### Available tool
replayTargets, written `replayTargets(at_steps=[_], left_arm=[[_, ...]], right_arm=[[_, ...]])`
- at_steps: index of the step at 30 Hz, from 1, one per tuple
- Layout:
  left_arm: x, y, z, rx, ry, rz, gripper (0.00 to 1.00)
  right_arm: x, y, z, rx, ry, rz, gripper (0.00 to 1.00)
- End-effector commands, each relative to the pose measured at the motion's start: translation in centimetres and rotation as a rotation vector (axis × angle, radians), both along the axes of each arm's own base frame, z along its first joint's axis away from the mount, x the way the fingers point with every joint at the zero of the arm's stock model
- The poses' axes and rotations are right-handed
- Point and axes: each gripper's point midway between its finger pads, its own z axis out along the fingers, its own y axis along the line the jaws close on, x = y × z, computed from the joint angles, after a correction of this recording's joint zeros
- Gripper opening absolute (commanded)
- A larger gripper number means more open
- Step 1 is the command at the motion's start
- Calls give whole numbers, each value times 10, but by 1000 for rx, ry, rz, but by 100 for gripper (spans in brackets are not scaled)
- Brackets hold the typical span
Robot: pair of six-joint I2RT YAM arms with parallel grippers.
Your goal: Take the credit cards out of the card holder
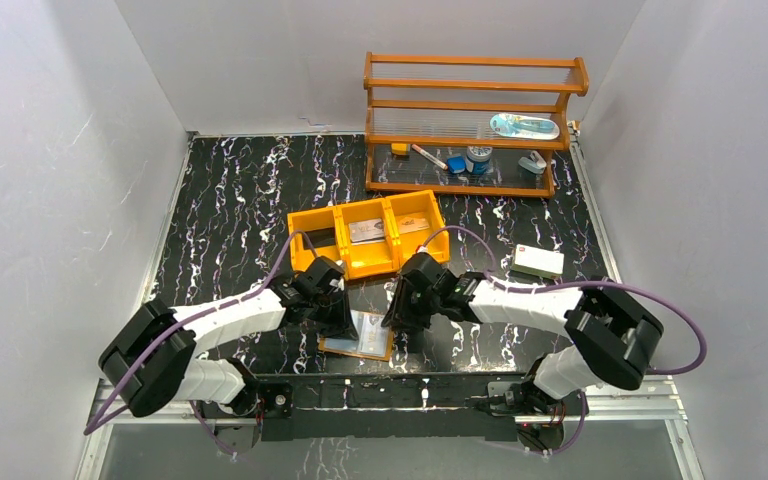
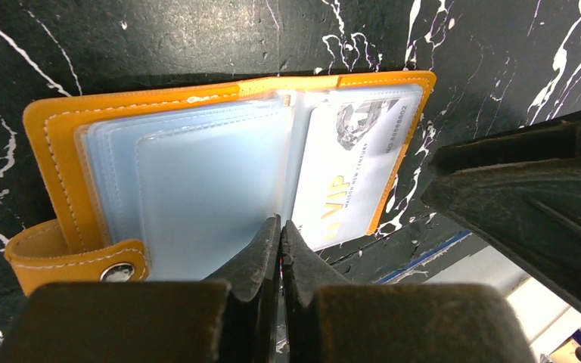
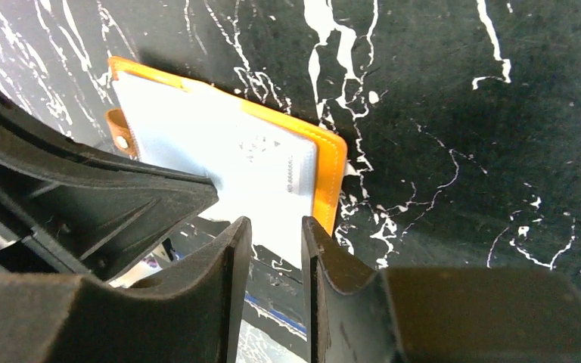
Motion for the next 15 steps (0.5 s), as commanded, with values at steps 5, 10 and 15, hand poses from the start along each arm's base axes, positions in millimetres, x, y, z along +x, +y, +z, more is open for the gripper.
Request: replayTargets(at_steps=[5,10,15], left_arm=[[8,-2,19,-4,-57,-12,11],[11,-5,25,-19,-74,-25,21],[12,-8,28,-30,-83,-43,30]], right_arm=[[3,27,28,134,-39,56,38],[-7,26,2,130,39,47,36],[-12,8,-24,30,78,15,35]])
